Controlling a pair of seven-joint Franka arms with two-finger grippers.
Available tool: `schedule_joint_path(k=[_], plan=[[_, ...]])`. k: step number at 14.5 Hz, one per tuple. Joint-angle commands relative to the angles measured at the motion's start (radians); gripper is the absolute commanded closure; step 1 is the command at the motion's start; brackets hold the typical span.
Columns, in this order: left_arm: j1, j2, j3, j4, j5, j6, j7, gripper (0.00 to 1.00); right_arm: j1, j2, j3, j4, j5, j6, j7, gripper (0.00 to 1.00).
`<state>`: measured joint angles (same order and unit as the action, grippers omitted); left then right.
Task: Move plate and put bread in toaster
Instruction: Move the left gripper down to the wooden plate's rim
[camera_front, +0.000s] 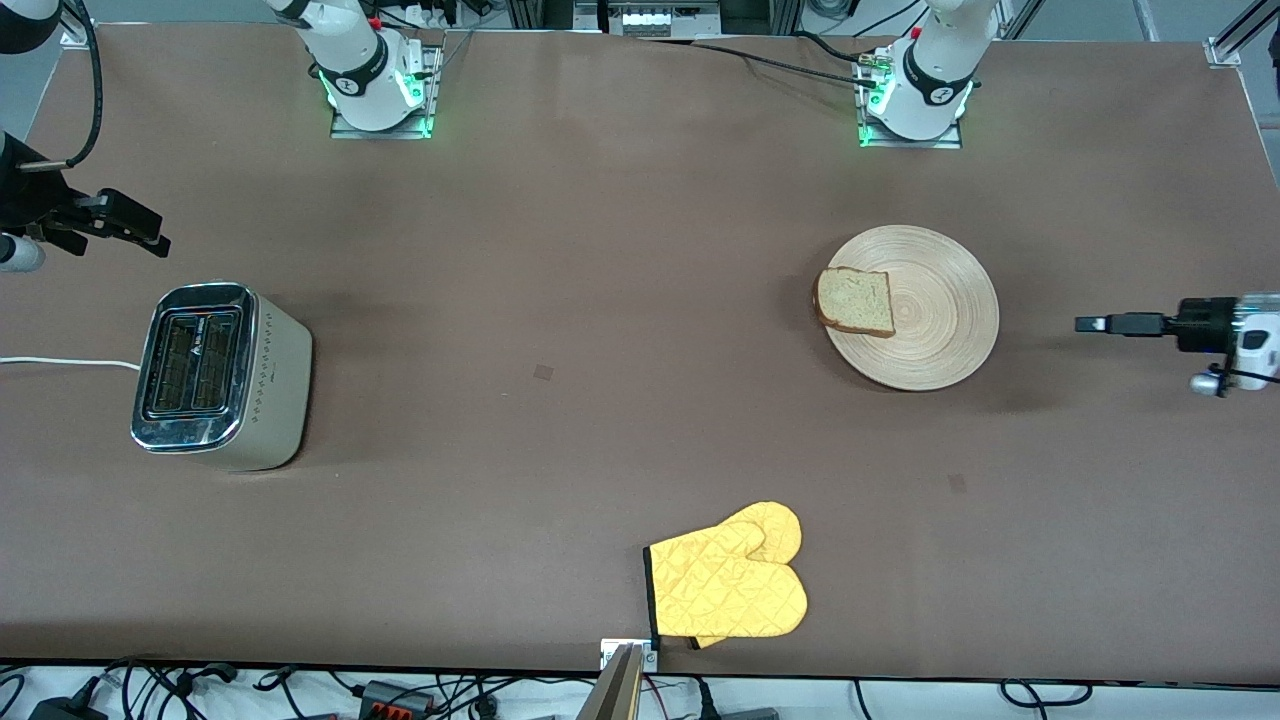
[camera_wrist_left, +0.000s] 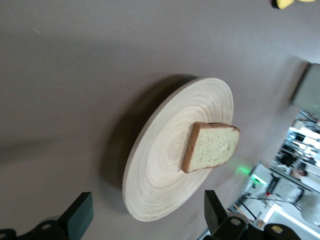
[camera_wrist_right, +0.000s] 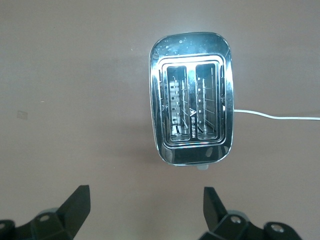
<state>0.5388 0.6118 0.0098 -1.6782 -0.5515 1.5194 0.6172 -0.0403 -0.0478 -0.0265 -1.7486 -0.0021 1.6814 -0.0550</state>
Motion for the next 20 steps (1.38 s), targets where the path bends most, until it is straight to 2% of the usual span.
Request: schedule_joint_path(k=[1, 4, 6, 11, 15, 18, 20], plan=[[0.006, -0.024, -0.011, -0.098, -0.095, 0.017, 0.123, 0.05, -0.010, 0.002, 0.007, 0.018, -0.010, -0.016, -0.014, 0.00], [0.006, -0.023, -0.011, -0.176, -0.152, 0.094, 0.250, 0.05, -0.010, 0.003, 0.007, 0.018, -0.010, -0.016, -0.014, 0.00], [0.006, 0.000, -0.011, -0.187, -0.157, 0.126, 0.326, 0.05, -0.010, 0.005, 0.007, 0.018, -0.010, -0.016, -0.014, 0.00], [0.007, 0.072, -0.013, -0.206, -0.197, 0.127, 0.429, 0.08, -0.009, 0.006, 0.007, 0.018, -0.010, -0.014, -0.014, 0.00], [0.010, 0.085, -0.013, -0.259, -0.245, 0.127, 0.461, 0.12, -0.003, 0.014, 0.008, 0.017, -0.012, -0.009, -0.017, 0.00], [0.010, 0.105, -0.013, -0.258, -0.246, 0.127, 0.470, 0.39, -0.003, 0.023, 0.008, 0.017, -0.012, -0.009, -0.020, 0.00], [0.007, 0.103, -0.013, -0.253, -0.245, 0.127, 0.484, 0.63, -0.006, 0.023, 0.008, 0.017, -0.012, -0.012, -0.019, 0.00]])
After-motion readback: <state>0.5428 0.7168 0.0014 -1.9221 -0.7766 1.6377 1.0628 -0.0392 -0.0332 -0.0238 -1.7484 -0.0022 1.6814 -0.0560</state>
